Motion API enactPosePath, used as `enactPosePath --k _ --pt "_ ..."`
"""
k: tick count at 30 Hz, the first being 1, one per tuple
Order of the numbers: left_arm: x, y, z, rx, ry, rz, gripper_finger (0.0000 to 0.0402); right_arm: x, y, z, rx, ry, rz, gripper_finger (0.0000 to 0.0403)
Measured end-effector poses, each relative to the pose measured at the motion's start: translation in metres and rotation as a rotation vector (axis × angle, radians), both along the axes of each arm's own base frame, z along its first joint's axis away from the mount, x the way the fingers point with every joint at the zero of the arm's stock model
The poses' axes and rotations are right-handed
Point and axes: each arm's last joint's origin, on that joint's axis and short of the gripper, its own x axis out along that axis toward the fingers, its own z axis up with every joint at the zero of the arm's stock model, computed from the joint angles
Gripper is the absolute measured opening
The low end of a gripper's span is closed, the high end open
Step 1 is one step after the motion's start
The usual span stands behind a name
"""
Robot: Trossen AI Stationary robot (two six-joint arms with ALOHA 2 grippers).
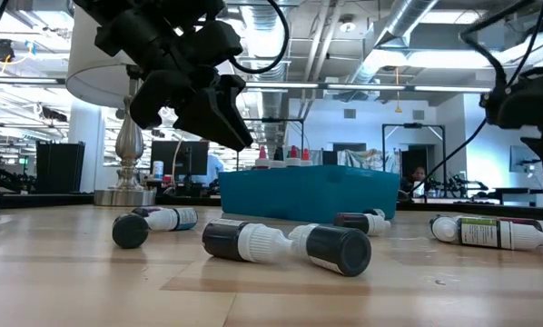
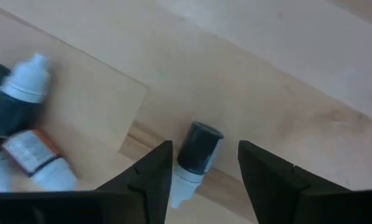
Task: Pick & Place food coloring
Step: Put the small green food coloring bottle into the blue bin
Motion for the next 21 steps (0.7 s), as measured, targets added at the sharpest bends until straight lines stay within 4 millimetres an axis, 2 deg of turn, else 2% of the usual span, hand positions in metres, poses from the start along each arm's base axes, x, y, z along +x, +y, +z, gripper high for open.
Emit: enactPosePath --k 9,21 --pt "0.0 0.0 0.0 0.0 0.0 0.0 0.0128 0.0071 -0.0043 -0.0085 0.036 0.072 -0.003 0.0157" --pt "-0.0002 0.0 -0.0003 -0.004 0.003 0.003 0.0128 0.0082 -0.0061 -0.0078 0.043 0.068 0.017 0.0101"
